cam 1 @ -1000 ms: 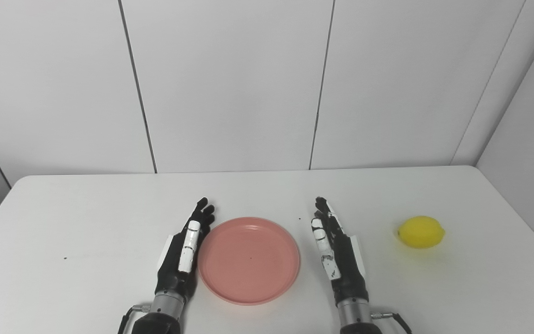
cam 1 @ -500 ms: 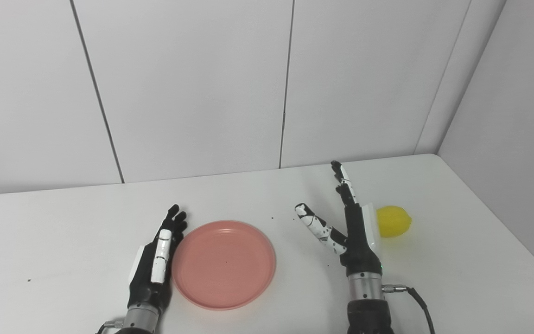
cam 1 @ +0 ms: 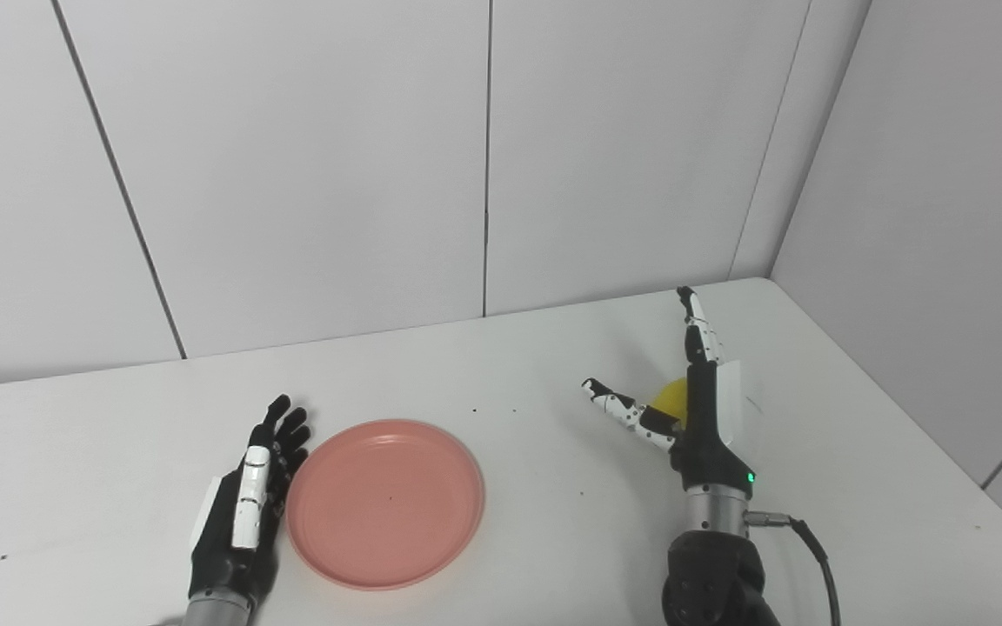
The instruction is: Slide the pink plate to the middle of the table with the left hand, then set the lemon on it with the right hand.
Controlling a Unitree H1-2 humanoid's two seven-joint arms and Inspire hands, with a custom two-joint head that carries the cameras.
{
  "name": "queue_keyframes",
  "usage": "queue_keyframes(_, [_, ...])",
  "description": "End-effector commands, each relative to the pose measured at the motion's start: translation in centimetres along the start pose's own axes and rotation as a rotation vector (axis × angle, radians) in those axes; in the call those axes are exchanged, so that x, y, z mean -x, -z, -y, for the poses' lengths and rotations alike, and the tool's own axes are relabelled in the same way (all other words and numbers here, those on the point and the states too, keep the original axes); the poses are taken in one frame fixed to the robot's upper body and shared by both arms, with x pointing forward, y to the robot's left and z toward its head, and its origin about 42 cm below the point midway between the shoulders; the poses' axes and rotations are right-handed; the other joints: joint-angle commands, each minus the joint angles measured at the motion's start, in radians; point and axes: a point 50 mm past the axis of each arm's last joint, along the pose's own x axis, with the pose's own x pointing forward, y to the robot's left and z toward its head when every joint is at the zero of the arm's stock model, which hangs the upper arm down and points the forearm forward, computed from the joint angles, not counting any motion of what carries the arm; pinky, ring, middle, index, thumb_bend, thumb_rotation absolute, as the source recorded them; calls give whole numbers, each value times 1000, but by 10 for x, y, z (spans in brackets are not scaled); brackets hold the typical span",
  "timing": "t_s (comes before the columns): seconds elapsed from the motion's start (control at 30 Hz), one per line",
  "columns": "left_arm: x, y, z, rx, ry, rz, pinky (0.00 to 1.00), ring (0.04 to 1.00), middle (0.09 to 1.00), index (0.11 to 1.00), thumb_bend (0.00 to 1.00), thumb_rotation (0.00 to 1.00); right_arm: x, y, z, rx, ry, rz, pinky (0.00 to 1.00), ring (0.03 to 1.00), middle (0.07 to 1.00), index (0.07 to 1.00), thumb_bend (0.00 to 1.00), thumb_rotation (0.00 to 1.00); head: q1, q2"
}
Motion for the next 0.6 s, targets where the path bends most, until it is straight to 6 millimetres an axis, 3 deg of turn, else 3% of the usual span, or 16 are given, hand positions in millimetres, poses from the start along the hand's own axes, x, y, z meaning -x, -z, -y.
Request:
queue_keyframes(0.0, [-8, -4, -6, 5, 12, 46, 953, 937, 932, 922, 710, 981, -14, -12, 13, 6, 73, 29, 794, 879, 922, 924, 866, 323, 0, 0])
queue_keyframes(0.57, [-9, 2, -14, 0, 5, 51, 877, 896, 900, 888, 734, 951, -33, 19, 22, 142, 64, -76, 753, 864, 922, 925, 911, 264, -16, -10])
